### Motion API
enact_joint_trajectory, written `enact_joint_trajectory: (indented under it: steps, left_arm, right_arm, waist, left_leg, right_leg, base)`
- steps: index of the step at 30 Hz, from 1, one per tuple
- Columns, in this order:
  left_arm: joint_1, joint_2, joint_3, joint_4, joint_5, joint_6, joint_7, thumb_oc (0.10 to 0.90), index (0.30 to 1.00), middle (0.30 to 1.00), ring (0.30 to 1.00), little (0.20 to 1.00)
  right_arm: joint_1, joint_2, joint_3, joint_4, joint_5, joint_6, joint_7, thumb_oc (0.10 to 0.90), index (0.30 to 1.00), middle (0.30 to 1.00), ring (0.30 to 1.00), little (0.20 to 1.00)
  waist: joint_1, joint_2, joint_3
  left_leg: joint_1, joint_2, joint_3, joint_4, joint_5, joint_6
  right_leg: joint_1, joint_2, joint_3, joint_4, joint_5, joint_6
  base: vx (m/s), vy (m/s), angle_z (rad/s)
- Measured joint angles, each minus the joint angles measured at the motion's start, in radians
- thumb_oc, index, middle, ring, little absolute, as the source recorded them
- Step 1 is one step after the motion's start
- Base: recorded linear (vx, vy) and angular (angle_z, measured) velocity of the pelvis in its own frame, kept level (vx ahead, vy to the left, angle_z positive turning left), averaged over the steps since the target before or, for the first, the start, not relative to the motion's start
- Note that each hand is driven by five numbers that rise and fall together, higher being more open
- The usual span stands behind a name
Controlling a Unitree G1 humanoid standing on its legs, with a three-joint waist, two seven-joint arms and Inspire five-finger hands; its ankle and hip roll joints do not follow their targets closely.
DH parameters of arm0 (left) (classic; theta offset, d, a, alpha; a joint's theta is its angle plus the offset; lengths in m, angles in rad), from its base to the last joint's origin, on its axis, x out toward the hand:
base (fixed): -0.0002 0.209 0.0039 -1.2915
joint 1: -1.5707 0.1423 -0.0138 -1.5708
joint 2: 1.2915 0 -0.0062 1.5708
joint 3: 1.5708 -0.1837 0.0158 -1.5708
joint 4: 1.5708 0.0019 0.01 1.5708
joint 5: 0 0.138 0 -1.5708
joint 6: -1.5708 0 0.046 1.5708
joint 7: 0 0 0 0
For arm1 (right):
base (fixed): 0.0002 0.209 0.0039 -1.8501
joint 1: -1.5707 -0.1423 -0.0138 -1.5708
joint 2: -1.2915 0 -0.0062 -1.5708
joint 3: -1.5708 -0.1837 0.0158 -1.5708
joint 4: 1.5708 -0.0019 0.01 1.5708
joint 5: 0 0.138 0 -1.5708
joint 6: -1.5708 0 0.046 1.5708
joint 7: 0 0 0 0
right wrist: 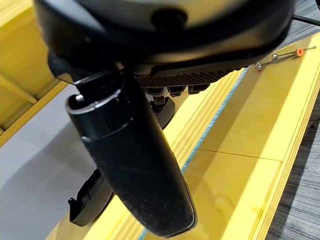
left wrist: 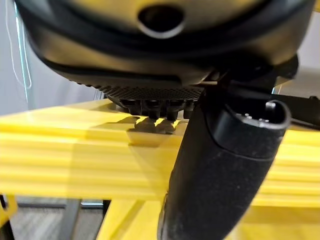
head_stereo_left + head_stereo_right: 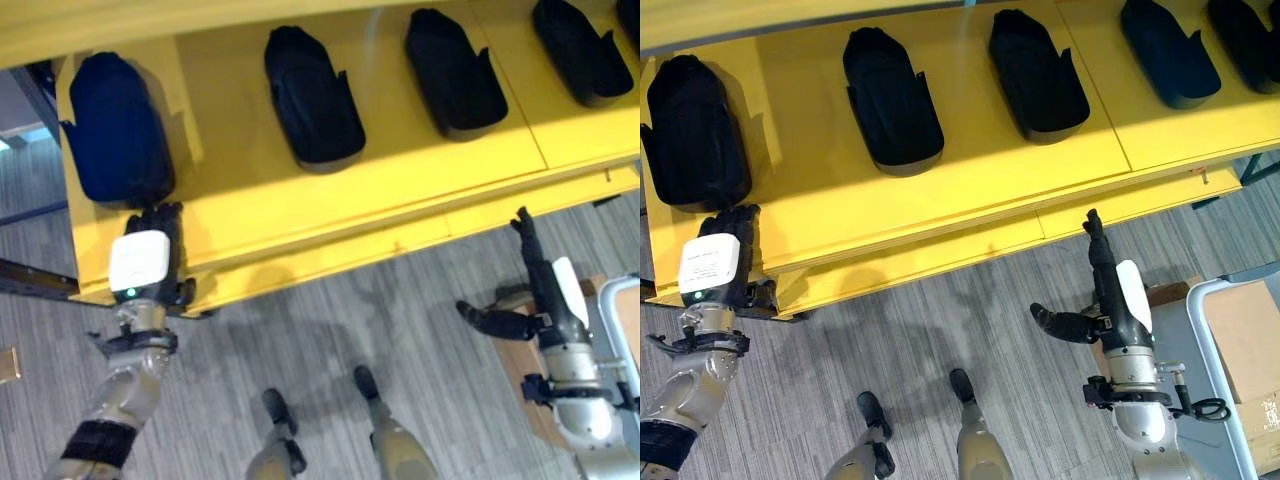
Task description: Move parts from the plastic box to the shelf.
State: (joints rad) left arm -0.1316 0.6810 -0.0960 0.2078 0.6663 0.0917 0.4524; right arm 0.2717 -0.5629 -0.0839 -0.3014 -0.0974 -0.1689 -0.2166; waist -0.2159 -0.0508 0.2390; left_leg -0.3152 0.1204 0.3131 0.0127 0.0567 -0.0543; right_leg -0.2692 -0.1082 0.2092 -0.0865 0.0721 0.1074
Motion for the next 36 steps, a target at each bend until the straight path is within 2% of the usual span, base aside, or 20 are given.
enact_joint_trajectory:
  steps: [4, 9, 11, 15, 16, 17, 22, 26, 31, 36]
  left_arm:
    - [0.093, -0.047, -0.002, -0.121, -0.114, -0.084, -0.007, 0.900, 1.000, 1.000, 1.000, 1.000]
    - [0.174, -0.069, -0.001, -0.190, -0.184, -0.143, -0.047, 0.900, 1.000, 1.000, 1.000, 1.000]
    - [0.215, -0.081, -0.003, -0.240, -0.295, -0.172, -0.093, 0.900, 1.000, 1.000, 1.000, 1.000]
    - [0.266, -0.087, -0.019, -0.268, -0.398, -0.207, -0.160, 0.900, 1.000, 1.000, 1.000, 1.000]
    - [0.283, -0.107, -0.019, -0.278, -0.446, -0.217, -0.175, 0.900, 1.000, 1.000, 1.000, 1.000]
    - [0.320, -0.140, -0.029, -0.288, -0.558, -0.227, -0.216, 0.900, 1.000, 1.000, 1.000, 1.000]
    - [0.407, -0.182, -0.063, -0.282, -0.831, -0.222, -0.339, 0.900, 1.000, 1.000, 1.000, 1.000]
    - [0.449, -0.228, -0.066, -0.244, -1.007, -0.211, -0.401, 0.900, 1.000, 1.000, 1.000, 1.000]
    - [0.484, -0.269, -0.058, -0.232, -1.134, -0.201, -0.441, 0.900, 1.000, 1.000, 1.000, 1.000]
    - [0.512, -0.289, -0.059, -0.228, -1.167, -0.198, -0.464, 0.900, 1.000, 1.000, 1.000, 1.000]
  right_arm:
    - [-0.009, -0.002, 0.002, 0.000, 0.000, 0.000, 0.000, 0.900, 1.000, 1.000, 1.000, 1.000]
    - [-0.010, -0.001, 0.002, 0.000, 0.000, 0.000, 0.000, 0.900, 1.000, 1.000, 1.000, 1.000]
    - [-0.012, 0.000, 0.001, 0.000, 0.000, 0.000, 0.000, 0.900, 1.000, 1.000, 1.000, 1.000]
    - [-0.012, -0.001, 0.000, 0.000, 0.000, 0.000, 0.002, 0.900, 1.000, 1.000, 1.000, 1.000]
    - [-0.011, 0.000, 0.000, 0.000, 0.001, 0.000, 0.002, 0.900, 1.000, 1.000, 1.000, 1.000]
    - [-0.006, 0.003, 0.003, 0.000, 0.002, 0.000, 0.011, 0.900, 1.000, 1.000, 1.000, 1.000]
    - [-0.016, 0.030, 0.024, 0.005, 0.058, 0.000, 0.048, 0.900, 1.000, 1.000, 1.000, 1.000]
    - [-0.029, 0.101, 0.075, 0.064, 0.197, 0.001, 0.118, 0.900, 1.000, 1.000, 1.000, 1.000]
    - [0.060, 0.114, 0.078, 0.079, 0.309, 0.010, 0.181, 0.900, 1.000, 1.000, 1.000, 1.000]
    - [0.148, 0.127, 0.076, 0.083, 0.359, 0.026, 0.214, 0.900, 1.000, 1.000, 1.000, 1.000]
  waist:
    - [0.006, 0.002, 0.004]
    - [0.006, 0.013, 0.010]
    - [0.007, 0.019, 0.012]
    - [0.021, 0.020, 0.011]
    - [0.025, 0.021, 0.011]
    - [0.027, 0.022, 0.010]
    - [0.029, 0.024, 0.007]
    - [0.032, 0.028, -0.028]
    - [0.028, 0.040, -0.074]
    - [0.024, 0.039, -0.110]
  left_leg:
    - [-0.003, 0.001, -0.002, 0.008, -0.001, 0.002]
    - [0.014, 0.001, -0.008, 0.013, -0.002, 0.002]
    - [0.035, 0.001, -0.019, 0.010, -0.002, 0.002]
    - [0.057, -0.001, -0.027, 0.005, 0.001, 0.002]
    - [0.069, -0.002, -0.027, 0.000, 0.002, 0.002]
    - [0.084, -0.003, -0.032, -0.005, 0.004, 0.000]
    - [0.125, -0.003, -0.048, -0.057, 0.038, -0.003]
    - [0.166, 0.001, -0.052, -0.093, 0.056, -0.006]
    - [0.195, 0.002, -0.052, -0.098, 0.056, -0.007]
    - [0.197, 0.010, -0.054, -0.098, 0.054, -0.004]
  right_leg:
    - [0.002, 0.001, -0.004, 0.000, -0.001, 0.000]
    - [0.025, 0.000, -0.008, 0.000, -0.001, -0.001]
    - [0.050, 0.000, -0.018, 0.000, -0.004, -0.002]
    - [0.074, -0.001, -0.026, 0.000, -0.004, -0.002]
    - [0.084, -0.002, -0.027, -0.001, -0.006, -0.002]
    - [0.101, -0.002, -0.032, -0.001, -0.009, -0.002]
    - [0.127, 0.007, -0.050, 0.000, -0.010, -0.003]
    - [0.156, 0.014, -0.056, -0.001, -0.011, -0.004]
    - [0.184, 0.015, -0.056, -0.002, -0.013, -0.005]
    - [0.187, 0.021, -0.057, -0.003, -0.010, -0.009]
  base:
    - [0.00, -0.040, 0.01]
    - [0.00, -0.036, 0.03]
    - [0.01, -0.049, 0.11]
    - [0.01, -0.052, 0.07]
    - [0.01, -0.049, 0.05]
    - [0.00, -0.054, 0.09]
    - [-0.03, -0.044, 0.10]
    - [-0.05, -0.036, 0.04]
    - [-0.06, -0.026, -0.01]
    - [-0.01, -0.005, 0.00]
